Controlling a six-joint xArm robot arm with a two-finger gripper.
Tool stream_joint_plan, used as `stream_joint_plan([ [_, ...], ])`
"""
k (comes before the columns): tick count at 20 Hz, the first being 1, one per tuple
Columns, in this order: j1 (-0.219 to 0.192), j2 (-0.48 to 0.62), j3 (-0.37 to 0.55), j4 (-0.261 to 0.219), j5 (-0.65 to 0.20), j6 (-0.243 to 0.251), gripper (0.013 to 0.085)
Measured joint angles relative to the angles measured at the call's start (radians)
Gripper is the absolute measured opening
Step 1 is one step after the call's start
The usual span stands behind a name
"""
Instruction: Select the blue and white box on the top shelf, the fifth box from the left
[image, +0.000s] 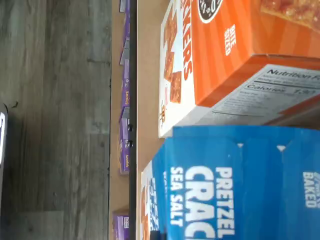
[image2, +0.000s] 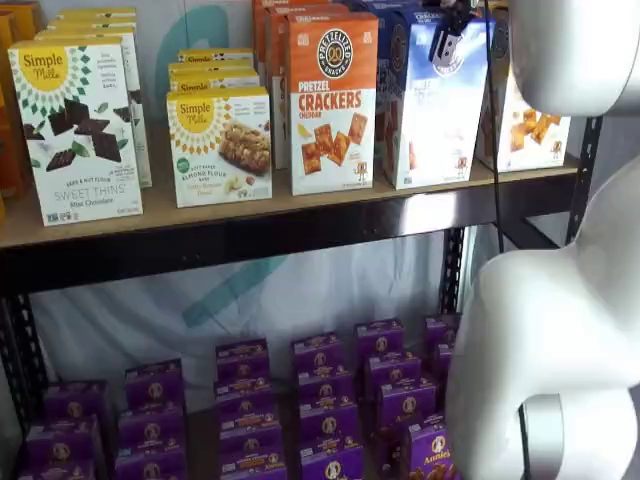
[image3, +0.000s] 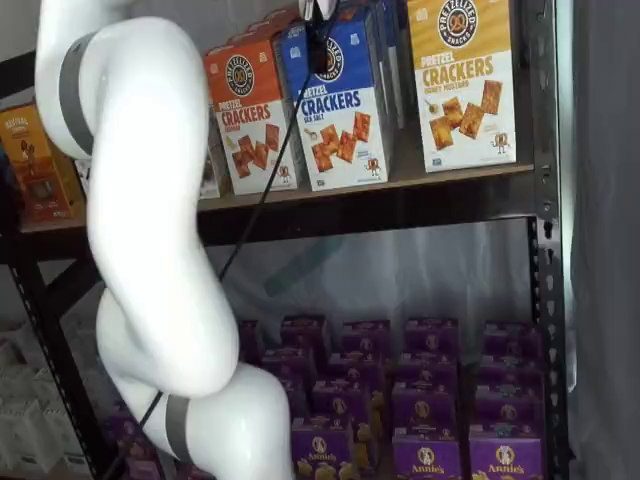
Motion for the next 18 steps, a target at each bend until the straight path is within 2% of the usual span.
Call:
stream_joint_plan([
  [8,-0.006,-0.016,0.01,0.006,0.011,-0.002,0.061],
  [9,-0.009,-0.02,0.013,0.006,0.014,-0.004,0.057],
  [11,-0.013,-0.025,0.016,0.007,0.021,-0.007,0.057],
  [18,-0.035,-0.041,-0.01,0.031,0.101,-0.007,0.057],
])
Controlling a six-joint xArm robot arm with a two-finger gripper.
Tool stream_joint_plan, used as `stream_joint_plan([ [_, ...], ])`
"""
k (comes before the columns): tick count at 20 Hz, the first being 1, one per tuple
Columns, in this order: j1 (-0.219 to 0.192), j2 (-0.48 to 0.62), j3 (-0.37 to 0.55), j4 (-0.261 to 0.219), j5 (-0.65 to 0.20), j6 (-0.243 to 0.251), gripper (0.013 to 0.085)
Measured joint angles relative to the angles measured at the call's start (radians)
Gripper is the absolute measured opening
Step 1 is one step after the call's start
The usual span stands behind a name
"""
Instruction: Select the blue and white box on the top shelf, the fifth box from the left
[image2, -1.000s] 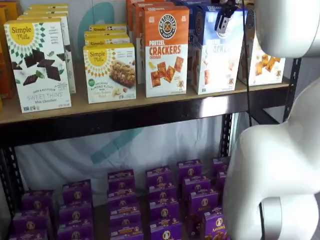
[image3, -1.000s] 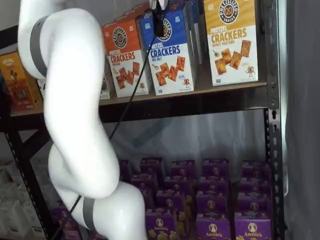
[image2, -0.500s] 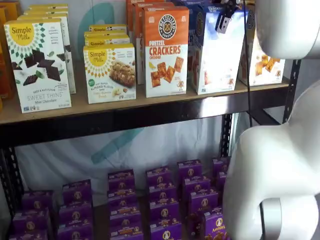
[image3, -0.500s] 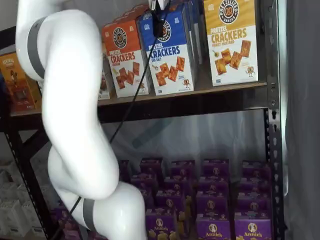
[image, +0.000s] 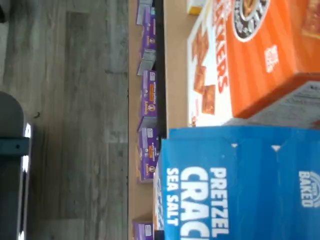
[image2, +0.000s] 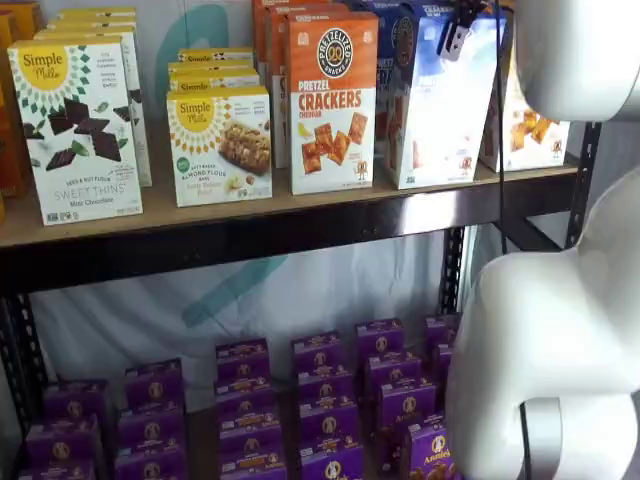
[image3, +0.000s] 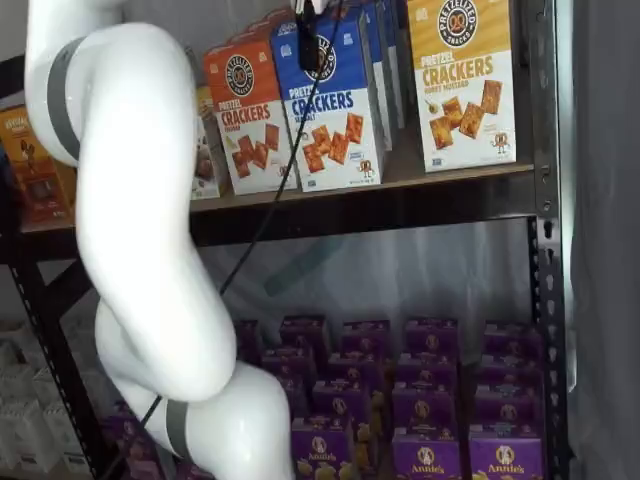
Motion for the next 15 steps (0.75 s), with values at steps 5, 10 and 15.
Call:
stream_joint_plan([
  [5,0.011,-0.052,0.012,-0.031,0.067,0.009,0.057],
  [10,0.018,-0.145,0.082,-0.071,0.137,0.005,0.057],
  [15,0.011,-0.245,0.18,-0.099,0.166,-0.012,0.057],
])
